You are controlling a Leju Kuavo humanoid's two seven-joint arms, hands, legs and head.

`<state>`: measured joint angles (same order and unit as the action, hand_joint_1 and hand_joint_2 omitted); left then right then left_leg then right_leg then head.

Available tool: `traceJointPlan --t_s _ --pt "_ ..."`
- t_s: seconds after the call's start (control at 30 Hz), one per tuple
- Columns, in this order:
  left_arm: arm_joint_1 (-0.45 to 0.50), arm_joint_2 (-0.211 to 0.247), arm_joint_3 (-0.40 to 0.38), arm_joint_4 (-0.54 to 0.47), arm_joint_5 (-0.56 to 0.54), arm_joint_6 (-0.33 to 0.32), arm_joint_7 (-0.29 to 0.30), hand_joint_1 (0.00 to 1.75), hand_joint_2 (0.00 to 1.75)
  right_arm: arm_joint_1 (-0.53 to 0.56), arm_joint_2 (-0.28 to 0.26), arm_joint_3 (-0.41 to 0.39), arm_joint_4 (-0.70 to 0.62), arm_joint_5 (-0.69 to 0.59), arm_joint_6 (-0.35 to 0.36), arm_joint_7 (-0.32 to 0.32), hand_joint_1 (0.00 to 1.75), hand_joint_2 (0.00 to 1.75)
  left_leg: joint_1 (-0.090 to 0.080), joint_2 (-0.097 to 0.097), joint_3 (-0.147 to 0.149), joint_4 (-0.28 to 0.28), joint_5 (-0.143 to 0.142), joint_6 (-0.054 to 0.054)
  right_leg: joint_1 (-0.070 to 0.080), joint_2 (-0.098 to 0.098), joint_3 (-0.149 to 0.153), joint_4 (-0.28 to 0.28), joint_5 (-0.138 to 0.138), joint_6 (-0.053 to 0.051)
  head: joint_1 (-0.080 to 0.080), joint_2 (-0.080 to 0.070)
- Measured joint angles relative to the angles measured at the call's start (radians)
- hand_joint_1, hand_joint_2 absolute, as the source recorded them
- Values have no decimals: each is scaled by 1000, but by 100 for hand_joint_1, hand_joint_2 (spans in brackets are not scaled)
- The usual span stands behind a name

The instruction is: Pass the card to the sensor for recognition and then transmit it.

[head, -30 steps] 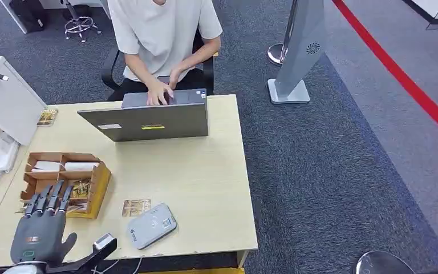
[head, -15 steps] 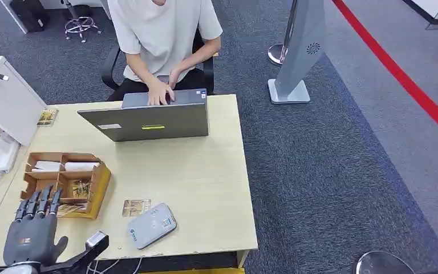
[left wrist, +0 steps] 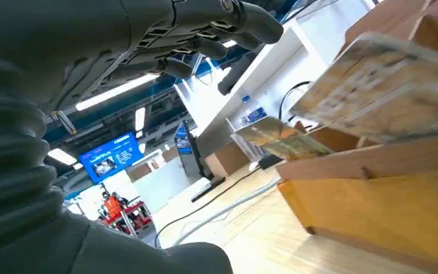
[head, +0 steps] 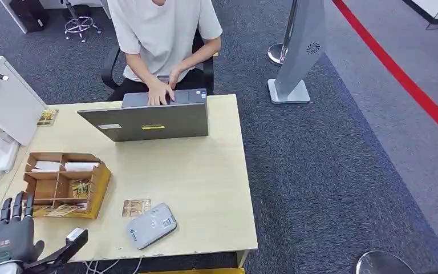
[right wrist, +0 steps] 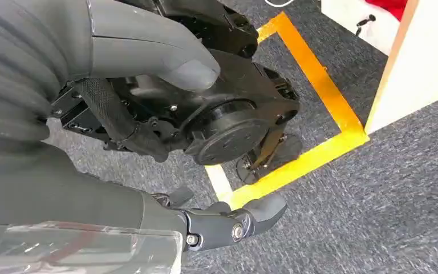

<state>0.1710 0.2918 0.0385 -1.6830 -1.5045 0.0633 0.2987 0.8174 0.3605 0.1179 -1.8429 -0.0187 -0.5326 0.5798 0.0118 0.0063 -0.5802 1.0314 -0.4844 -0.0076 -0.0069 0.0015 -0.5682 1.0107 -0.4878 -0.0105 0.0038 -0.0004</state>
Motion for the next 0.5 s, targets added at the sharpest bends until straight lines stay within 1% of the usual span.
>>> traceJointPlan --t_s 0.33,0.5 --pt "0 23 5 27 0 5 37 0 175 -8 0 -4 2 -24 -37 2 0 175 0 0 0 0 0 0 0 0 0 0 0 0 0 0" --pt "-1 26 -14 28 0 12 50 0 175 -14 0 -6 9 -26 -43 0 0 175 0 0 0 0 0 0 0 0 0 0 0 0 0 0"
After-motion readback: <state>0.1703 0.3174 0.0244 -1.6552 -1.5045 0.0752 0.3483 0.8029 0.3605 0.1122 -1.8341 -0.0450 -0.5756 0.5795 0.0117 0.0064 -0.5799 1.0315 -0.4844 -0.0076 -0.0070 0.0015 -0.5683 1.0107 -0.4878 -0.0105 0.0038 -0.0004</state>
